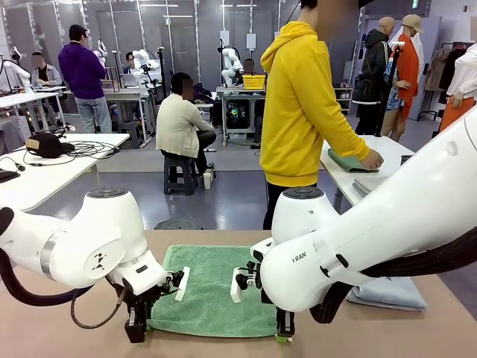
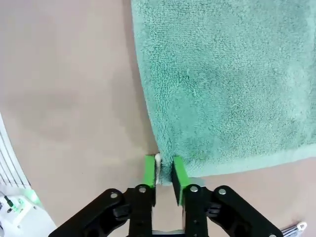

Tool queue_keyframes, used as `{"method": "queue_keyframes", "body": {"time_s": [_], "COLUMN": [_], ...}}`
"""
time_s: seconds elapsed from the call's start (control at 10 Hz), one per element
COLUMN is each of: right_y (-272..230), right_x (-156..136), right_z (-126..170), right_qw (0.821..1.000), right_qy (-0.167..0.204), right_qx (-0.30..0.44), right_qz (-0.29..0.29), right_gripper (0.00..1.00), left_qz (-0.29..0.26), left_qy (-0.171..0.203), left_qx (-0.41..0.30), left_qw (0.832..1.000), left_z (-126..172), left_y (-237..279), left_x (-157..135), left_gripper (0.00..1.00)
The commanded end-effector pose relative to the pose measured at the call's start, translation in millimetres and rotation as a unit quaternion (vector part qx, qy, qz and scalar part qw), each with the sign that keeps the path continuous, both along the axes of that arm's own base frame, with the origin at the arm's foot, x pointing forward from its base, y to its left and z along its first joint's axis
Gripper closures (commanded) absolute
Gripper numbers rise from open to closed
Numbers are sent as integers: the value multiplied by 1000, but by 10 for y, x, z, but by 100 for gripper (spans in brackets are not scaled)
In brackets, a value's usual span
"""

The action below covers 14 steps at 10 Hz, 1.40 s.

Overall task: Fold the towels and place them in the basket.
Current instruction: When a person lays out a Towel with hook on the table, fold it in half twice.

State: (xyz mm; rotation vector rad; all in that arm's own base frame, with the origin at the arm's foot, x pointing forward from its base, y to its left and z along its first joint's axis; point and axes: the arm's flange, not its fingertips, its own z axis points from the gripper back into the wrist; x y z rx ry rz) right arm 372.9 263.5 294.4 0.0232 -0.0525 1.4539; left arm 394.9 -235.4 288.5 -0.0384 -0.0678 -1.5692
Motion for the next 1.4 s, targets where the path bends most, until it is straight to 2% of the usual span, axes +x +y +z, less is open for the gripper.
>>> {"method": "queue_keyframes", "body": {"time_s": [0.0, 0.6, 0.7, 0.8, 0.9, 1.0, 1.1, 1.2, 1.3], "right_y": [-29, 63, 72, 83, 91, 96, 101, 104, 103], "right_x": [-44, -160, -175, -177, -168, -158, -150, -143, -131], "right_z": [-15, 344, 370, 373, 367, 360, 355, 343, 322], "right_qw": [1000, 999, 1000, 1000, 1000, 1000, 1000, 1000, 1000], "right_qy": [22, 14, 6, 6, 8, 11, 15, 18, 21], "right_qx": [-2, 25, 30, 25, 23, 22, 22, 21, 20], "right_qz": [-16, -14, -9, -7, -6, -5, -5, -5, -4], "right_gripper": [100, 100, 100, 85, 65, 51, 35, 36, 28], "left_qz": [-5, -25, -22, -24, -24, -26, -20, -19, -15], "left_qy": [-9, 17, 28, 32, 41, 47, 56, 65, 76], "left_qx": [11, -17, -18, -17, -12, -8, -6, -3, 2], "left_qw": [1000, 999, 999, 999, 999, 999, 998, 998, 997], "left_z": [11, 355, 358, 342, 312, 295, 282, 270, 226], "left_y": [49, 22, 10, 6, 10, 14, 32, 10, 1], "left_x": [-74, -238, -226, -205, -186, -171, -150, -134, -117], "left_gripper": [100, 100, 93, 88, 58, 53, 53, 53, 53]}}
